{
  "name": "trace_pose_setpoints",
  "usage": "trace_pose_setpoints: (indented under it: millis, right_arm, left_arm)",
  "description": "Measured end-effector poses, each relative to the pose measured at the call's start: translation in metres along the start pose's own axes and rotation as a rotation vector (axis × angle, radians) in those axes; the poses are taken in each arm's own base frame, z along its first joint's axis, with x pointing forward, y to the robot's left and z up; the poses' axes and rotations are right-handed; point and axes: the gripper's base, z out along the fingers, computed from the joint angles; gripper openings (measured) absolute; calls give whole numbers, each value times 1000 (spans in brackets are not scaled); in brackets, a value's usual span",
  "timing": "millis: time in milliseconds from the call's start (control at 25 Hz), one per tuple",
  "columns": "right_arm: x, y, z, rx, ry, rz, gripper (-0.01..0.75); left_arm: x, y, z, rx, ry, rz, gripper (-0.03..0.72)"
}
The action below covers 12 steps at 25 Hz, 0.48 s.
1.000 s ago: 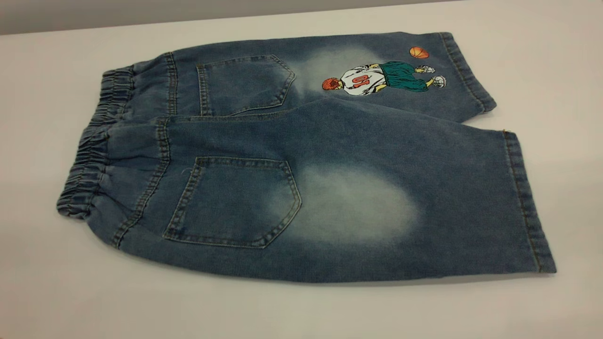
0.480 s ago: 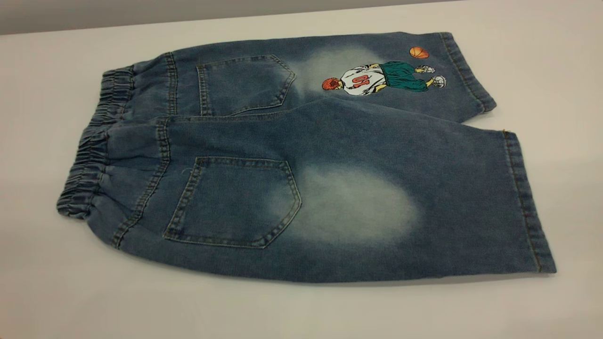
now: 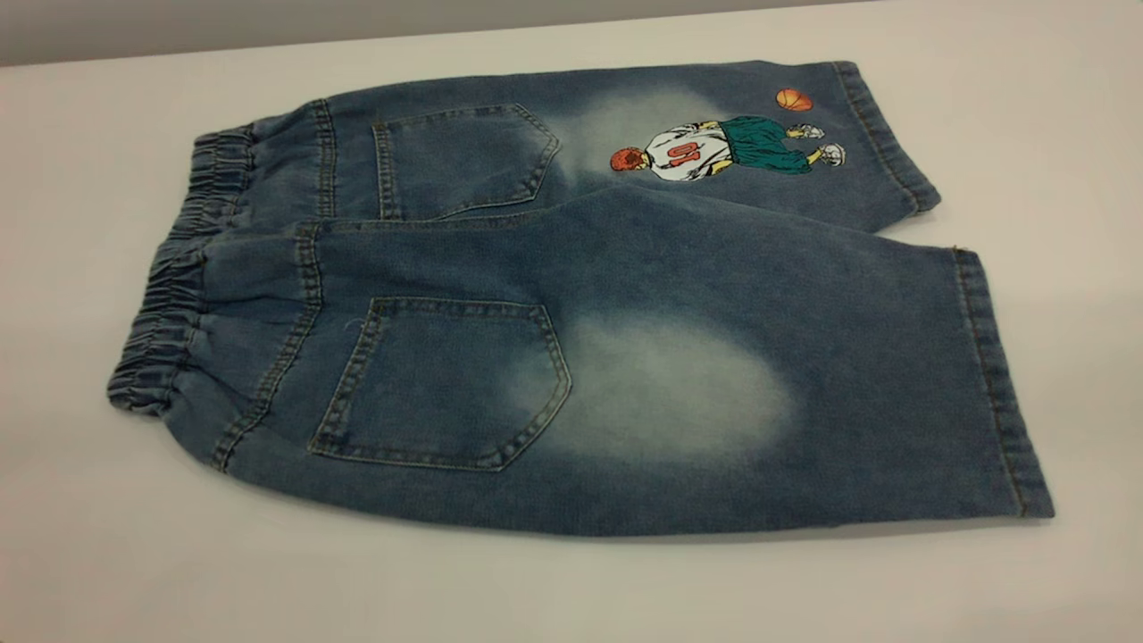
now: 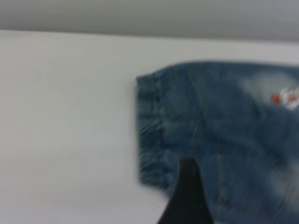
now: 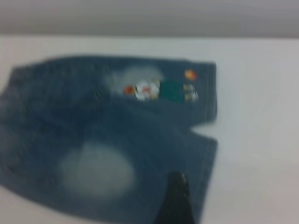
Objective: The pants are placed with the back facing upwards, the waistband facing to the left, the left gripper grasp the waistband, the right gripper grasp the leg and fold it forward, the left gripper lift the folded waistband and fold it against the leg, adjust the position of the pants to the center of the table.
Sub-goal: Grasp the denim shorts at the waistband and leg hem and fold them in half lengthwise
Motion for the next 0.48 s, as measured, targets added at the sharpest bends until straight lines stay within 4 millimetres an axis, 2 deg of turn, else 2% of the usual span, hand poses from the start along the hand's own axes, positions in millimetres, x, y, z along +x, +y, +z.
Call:
trace_pose_setpoints:
  millis: [80,240,360,480]
  right_arm:
    - [-13,1,5,-13,0,15,533]
    - [-43,5,21,-59,-10,71,533]
    - [-59,7,45,-102,38,108,533]
    - [-66,9,76,-166,127,142,533]
  left_arm:
    - [-10,-1,5,1,-19,-61,519]
    - [-29,-5,28,40,-19,-192,519]
    - [-44,-8,50,76,-29,-271,519]
    - [-58,-7,77,68,-40,-259,519]
